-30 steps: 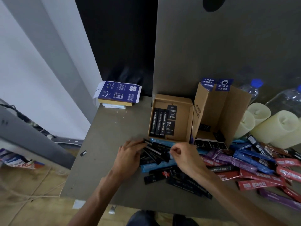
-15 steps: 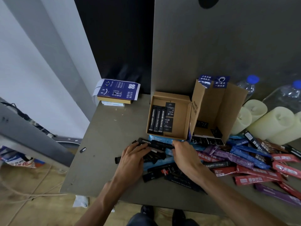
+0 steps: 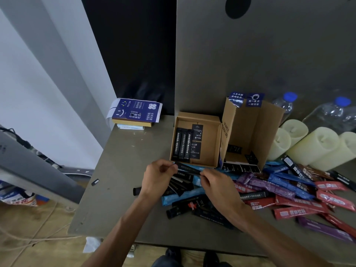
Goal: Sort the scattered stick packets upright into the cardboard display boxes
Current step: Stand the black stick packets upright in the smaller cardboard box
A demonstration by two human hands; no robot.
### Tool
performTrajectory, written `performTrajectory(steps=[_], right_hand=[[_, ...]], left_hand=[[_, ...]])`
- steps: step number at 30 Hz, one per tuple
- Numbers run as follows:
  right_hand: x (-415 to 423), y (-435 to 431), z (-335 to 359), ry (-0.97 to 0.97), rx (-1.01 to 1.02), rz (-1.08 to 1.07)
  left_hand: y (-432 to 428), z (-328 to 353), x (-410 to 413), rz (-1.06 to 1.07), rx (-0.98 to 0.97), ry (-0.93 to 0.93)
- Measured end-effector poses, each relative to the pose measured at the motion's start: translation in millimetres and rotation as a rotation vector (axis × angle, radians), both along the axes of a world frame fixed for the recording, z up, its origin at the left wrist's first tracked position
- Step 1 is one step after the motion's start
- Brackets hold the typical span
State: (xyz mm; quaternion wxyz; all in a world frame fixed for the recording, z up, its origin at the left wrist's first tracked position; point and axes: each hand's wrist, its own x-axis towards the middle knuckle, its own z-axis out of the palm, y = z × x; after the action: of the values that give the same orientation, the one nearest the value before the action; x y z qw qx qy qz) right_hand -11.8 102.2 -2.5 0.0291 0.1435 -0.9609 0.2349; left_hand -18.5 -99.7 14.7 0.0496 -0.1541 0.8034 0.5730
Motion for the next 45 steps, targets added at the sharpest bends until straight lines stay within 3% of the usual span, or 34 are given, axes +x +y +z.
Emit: performTrajectory(steps=[3,8,11,16,19,27,37,42,45], right_hand=[[1,3,8,-0.068,-0.154,-0.033],[-16,7,21,-0.389,-0.332,-0.103],[-19,6,25,-0.519,-0.371,-0.074],[-20,-2,34,-0.844,-0.707,-0.138],[-23,-3,40,-0.930,-0.776,-0.115],[-38,-2,48,-0.936,-0.825,-0.108],[-60,-24,37,-0.545,-0.553,-0.324],[-83,-32,24,-0.538,-0.453,-0.465],[-94,-36,26,-0.552,-0.400,-0.499]], left_hand=[[-2,9,-7,-0.098,-0.025,0.053],[-10,27,-21,-0.287,-0.050,0.103],[-12,30,-28,-0.256,-0.071,0.114],[-5,29,-36,-0.126,-0.037,0.120],[-2,34,-43,-0.124,-0.050,0.143],[1,42,-60,-0.151,-0.067,0.165],[3,34,-60,-0.105,-0.181,0.197],[0,24,-61,-0.094,-0.350,0.141],[-2,18,-63,-0.133,-0.350,0.079]])
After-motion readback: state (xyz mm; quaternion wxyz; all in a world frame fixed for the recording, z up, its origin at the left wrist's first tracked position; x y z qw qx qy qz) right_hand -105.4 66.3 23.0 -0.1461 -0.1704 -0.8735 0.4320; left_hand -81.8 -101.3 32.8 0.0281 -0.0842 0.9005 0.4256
